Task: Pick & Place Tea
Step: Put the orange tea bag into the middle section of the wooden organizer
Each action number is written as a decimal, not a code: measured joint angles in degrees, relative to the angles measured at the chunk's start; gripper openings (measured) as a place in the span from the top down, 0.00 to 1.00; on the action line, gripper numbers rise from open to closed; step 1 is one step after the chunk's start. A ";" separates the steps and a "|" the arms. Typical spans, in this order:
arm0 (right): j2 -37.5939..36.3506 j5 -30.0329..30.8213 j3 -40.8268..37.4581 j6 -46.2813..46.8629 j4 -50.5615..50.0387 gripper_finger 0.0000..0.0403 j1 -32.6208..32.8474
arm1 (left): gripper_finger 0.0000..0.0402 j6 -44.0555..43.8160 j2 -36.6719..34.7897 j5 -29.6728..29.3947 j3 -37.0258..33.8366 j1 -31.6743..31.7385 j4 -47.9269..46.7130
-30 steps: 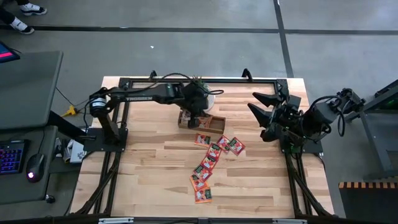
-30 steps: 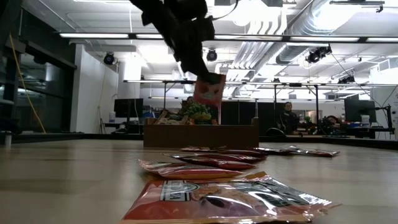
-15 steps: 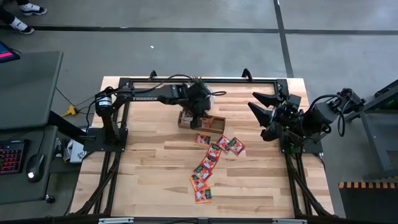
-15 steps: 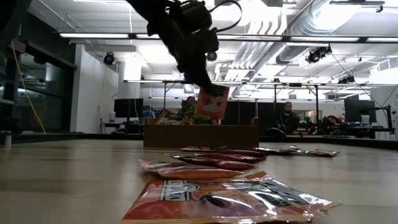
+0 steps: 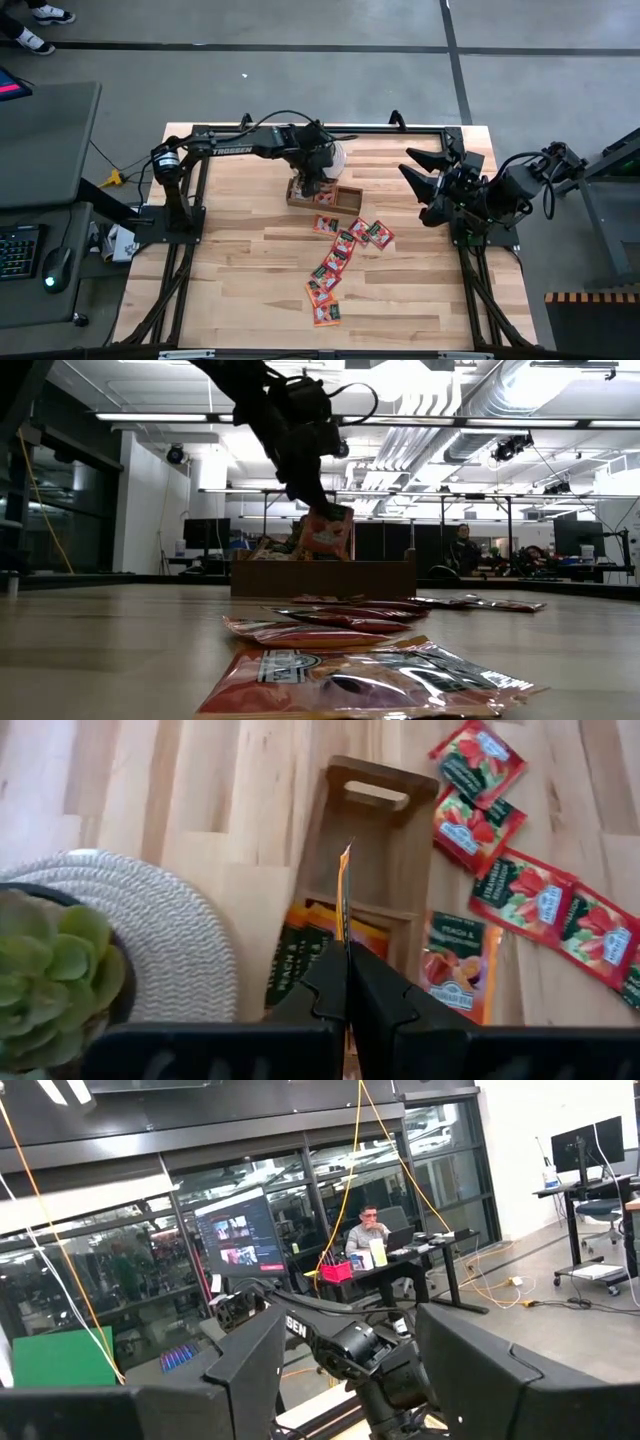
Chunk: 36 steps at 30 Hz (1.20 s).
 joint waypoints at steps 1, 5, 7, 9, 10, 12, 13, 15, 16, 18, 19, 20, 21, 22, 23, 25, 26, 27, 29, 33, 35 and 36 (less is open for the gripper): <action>0.00 0.20 0.00 -0.08 -0.01 0.45 0.00 | 1.00 0.02 0.00 0.55 0.00 -0.02 0.14; 0.00 0.48 0.02 -0.28 -0.01 0.45 0.00 | 1.00 0.00 0.69 1.16 0.02 0.00 0.04; 0.01 0.48 0.02 -0.31 -0.01 0.45 0.00 | 1.00 -0.06 1.79 1.05 -0.01 0.00 -0.30; 0.02 0.48 0.02 -0.27 -0.01 0.45 0.00 | 1.00 -0.14 2.73 0.77 -0.09 0.00 -0.24; 0.02 0.48 0.02 -0.27 -0.01 0.45 0.00 | 1.00 -0.18 3.18 0.88 -0.05 -0.01 0.53; 0.02 0.48 0.02 -0.27 -0.01 0.45 0.00 | 1.00 -0.39 3.59 1.01 0.00 -0.02 0.53; 0.02 0.48 0.02 -0.27 -0.01 0.45 0.00 | 1.00 -0.45 3.63 0.89 -0.02 -0.02 0.43; 0.02 0.48 0.02 -0.27 -0.01 0.45 0.00 | 1.00 -0.44 3.63 0.80 -0.02 -0.02 1.40; 0.02 0.48 0.02 -0.27 -0.01 0.45 0.00 | 1.00 -0.44 3.63 0.94 0.00 0.00 1.70; 0.02 0.49 0.02 -0.27 -0.01 0.45 0.00 | 1.00 -0.46 3.63 1.20 -0.01 0.00 2.43; 0.02 0.50 0.02 -0.27 -0.01 0.45 0.00 | 1.00 -0.44 3.63 1.23 -0.02 -0.01 2.53; 0.02 0.50 0.02 -0.27 -0.01 0.45 0.00 | 1.00 -0.46 3.63 1.33 0.00 0.00 2.52; 0.02 0.50 0.02 -0.27 -0.01 0.45 0.00 | 1.00 -0.45 3.69 1.52 0.00 0.00 2.46; 0.02 0.50 0.02 -0.13 -0.01 0.45 0.00 | 1.00 -0.44 4.12 1.82 0.01 0.00 2.49; 0.02 0.50 0.02 -0.03 -0.01 0.45 0.00 | 1.00 -0.44 4.74 2.25 0.04 0.00 2.62; 0.02 0.50 0.02 -0.02 -0.01 0.45 0.00 | 1.00 -0.50 5.84 2.84 -0.02 0.00 1.73; 0.02 0.50 0.02 0.07 -0.01 0.45 0.00 | 1.00 -0.52 6.12 3.40 -0.08 0.00 1.01; 0.02 0.50 0.02 0.08 -0.01 0.45 0.00 | 1.00 -0.53 6.59 3.78 -0.05 -0.07 1.30; 0.04 0.50 0.02 0.13 -0.01 0.45 0.00 | 1.00 -0.78 7.63 3.10 0.09 -0.44 1.80; 0.02 0.50 0.02 0.19 -0.01 0.45 0.00 | 1.00 -1.49 7.65 -0.56 -0.06 -0.42 2.56; 0.02 0.50 0.02 0.19 -0.01 0.45 0.00 | 0.99 -1.49 7.65 -2.05 0.04 -0.39 3.65; 0.02 0.50 0.02 0.18 -0.01 0.45 0.00 | 0.99 -1.49 7.65 -2.49 0.02 -0.37 3.75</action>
